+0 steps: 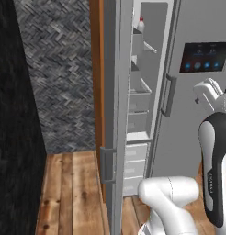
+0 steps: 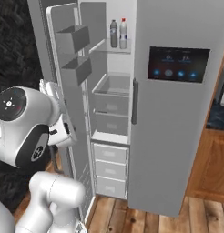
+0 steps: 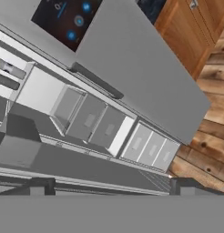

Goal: Take the bottled waters from the counter and place them in the freezer to freeze. Close the freezer door after placing the bottles.

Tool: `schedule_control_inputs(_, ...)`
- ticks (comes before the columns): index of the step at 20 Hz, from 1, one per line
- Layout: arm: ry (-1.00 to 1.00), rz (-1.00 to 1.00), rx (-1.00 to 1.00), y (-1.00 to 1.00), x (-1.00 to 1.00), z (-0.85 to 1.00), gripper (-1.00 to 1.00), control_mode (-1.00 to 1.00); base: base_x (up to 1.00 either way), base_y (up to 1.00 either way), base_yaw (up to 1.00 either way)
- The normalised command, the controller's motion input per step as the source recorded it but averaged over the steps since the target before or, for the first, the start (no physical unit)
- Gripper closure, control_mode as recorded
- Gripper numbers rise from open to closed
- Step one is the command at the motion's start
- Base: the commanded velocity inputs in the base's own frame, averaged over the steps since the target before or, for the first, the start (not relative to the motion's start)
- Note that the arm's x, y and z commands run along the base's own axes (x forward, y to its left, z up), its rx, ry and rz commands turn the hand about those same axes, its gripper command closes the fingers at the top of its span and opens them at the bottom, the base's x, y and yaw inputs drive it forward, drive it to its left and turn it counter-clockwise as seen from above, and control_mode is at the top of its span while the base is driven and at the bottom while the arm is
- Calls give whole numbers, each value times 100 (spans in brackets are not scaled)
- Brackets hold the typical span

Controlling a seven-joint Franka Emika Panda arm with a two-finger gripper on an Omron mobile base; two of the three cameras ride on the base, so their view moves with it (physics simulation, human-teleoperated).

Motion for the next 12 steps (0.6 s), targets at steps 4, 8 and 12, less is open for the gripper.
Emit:
schedule_control_inputs(4,0,0,0,0,0,0,-100,100,2,52,11)
schedule_control_inputs(8,0,0,0,0,0,0,-100,100,0,10,0)
schedule_control_inputs(12,0,0,0,0,0,0,-100,100,0,3,0)
